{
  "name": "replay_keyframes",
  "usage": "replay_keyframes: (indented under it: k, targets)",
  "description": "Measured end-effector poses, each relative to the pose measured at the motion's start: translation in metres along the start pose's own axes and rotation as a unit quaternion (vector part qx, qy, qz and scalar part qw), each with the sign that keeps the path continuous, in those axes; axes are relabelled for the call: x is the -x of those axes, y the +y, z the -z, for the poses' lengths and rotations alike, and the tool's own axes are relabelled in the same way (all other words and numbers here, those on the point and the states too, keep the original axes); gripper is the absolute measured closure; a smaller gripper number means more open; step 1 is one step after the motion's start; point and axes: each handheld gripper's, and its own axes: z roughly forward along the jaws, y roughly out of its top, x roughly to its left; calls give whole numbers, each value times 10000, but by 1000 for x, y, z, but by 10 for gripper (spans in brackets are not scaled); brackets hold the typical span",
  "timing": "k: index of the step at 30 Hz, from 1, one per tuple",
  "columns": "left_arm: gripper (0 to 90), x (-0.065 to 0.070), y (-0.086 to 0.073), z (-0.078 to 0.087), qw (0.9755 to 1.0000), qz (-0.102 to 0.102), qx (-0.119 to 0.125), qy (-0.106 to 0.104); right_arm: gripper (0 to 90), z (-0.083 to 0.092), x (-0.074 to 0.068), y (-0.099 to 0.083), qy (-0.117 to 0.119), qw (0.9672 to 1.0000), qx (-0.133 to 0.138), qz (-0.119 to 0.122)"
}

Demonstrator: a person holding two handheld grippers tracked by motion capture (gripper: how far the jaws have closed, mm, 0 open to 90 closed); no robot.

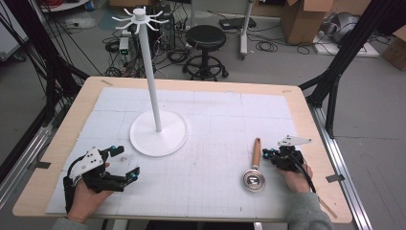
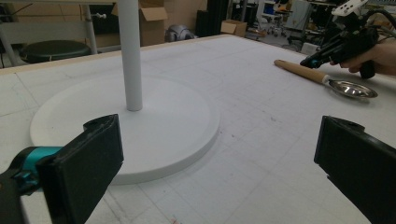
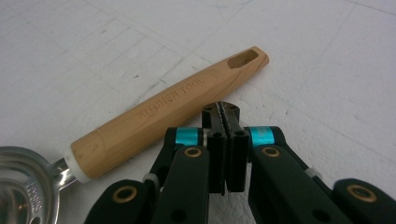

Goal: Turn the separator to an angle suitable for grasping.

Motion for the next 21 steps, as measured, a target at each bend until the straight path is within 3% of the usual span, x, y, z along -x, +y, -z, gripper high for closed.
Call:
replay_keyframes:
  k: [21]
  targets:
    - [18, 1, 0, 0, 10000, 23, -12, 8, 900, -6, -3, 5, -34, 9999, -23, 131]
